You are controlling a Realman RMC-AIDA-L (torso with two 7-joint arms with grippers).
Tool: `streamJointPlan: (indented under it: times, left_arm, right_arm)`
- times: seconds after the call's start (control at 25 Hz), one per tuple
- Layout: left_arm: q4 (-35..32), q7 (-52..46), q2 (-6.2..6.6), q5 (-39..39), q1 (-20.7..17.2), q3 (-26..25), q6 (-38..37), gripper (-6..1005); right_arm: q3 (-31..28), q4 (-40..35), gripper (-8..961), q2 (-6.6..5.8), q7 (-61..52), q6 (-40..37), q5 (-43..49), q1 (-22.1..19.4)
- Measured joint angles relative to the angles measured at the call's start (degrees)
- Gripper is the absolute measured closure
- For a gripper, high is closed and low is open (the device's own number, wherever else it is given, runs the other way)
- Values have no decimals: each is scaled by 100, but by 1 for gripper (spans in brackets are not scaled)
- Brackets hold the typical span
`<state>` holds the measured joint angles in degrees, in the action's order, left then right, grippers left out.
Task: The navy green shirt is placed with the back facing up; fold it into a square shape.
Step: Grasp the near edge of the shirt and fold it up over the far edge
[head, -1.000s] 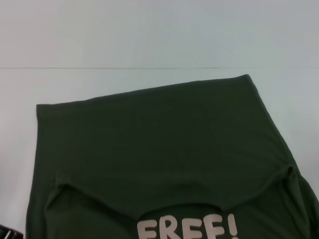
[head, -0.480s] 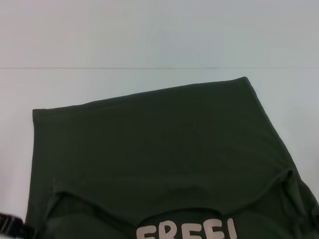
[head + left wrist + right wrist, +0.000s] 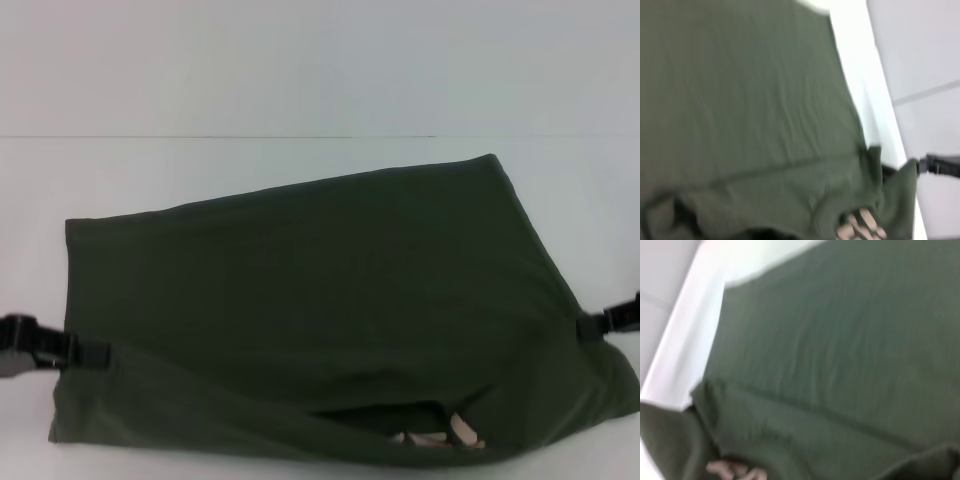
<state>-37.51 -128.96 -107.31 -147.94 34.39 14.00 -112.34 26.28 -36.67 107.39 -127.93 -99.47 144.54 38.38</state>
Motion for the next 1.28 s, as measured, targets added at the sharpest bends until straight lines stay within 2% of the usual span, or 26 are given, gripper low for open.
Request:
streamJointPlan:
  times: [0.16,0.36,0.48,0.68,0.84,1.28]
  left_arm:
    - [170,-73,12,113,67,-501,459,899]
    - [374,-170,-7,604,-18,-606,1208,897]
    - [443,-174,-87,836,-51,-606,1582,896]
    - [512,-47,-295,1130,-67,-589,2174,895]
    - [520,90,-429,1318,-67,-596,2572,894]
    - [537,503,-757,1785,-31,-557,3752,890]
  right_arm:
    - [-12,126,866,-43,-163,613,-472,2]
    - [-17,380,861,-46,-219,1533,-983,2]
    - [10,421,858,82,-139,2055,-1307,-19]
    - [31,425,853,380,66,2882,-1456,63]
    - [36,443,849,544,203,3476,-1499,207]
    - [73,652,838,797,603,4553,-1822,520]
